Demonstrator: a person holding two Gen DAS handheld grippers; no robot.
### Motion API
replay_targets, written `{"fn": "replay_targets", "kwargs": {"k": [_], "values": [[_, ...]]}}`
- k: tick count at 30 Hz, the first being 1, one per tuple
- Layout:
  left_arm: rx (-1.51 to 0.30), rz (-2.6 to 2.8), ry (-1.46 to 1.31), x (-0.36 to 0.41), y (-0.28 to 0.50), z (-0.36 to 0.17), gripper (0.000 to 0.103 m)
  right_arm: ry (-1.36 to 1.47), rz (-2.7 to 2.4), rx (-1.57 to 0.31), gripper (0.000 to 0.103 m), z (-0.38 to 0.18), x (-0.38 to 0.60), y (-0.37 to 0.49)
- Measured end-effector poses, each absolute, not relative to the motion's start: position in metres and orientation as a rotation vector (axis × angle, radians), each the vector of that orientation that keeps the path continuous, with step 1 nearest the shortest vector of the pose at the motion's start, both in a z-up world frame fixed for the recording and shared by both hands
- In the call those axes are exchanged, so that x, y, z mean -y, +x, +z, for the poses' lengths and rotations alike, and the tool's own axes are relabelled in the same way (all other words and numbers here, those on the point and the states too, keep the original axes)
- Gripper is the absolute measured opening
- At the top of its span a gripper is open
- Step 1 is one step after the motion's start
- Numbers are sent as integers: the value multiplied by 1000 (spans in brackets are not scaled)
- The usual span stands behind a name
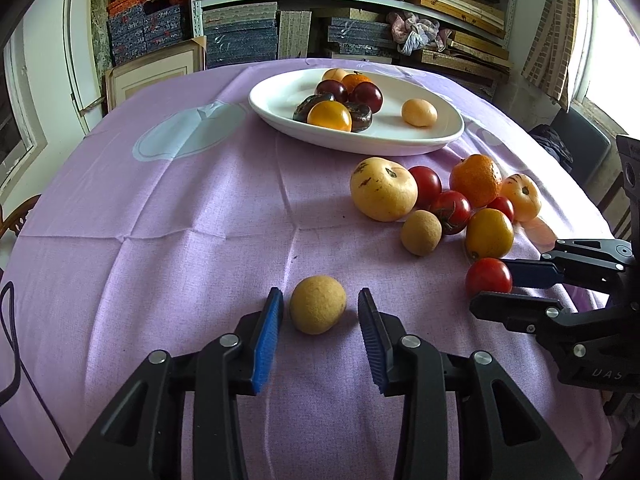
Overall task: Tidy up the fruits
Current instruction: 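Grasp a red tomato with the right tool while the left tool holds the tan fruit, then carry both fruits over the white plate and open both tools to release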
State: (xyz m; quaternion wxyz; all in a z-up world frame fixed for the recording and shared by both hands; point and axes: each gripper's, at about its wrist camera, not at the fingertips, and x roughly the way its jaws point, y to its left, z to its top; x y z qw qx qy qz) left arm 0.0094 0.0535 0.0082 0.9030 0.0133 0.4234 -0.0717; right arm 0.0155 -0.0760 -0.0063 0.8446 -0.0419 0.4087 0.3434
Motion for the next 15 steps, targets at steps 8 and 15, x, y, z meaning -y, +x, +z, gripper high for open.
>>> {"fn": "replay_targets", "kwargs": {"k": [8,15], "values": [[-842,-172,-16,-58,5,14,27,-51,717,-815,29,4,89,5],[-786,-160,14,-49,5,31,27,18,665,-752,29,30,115,5]]}}
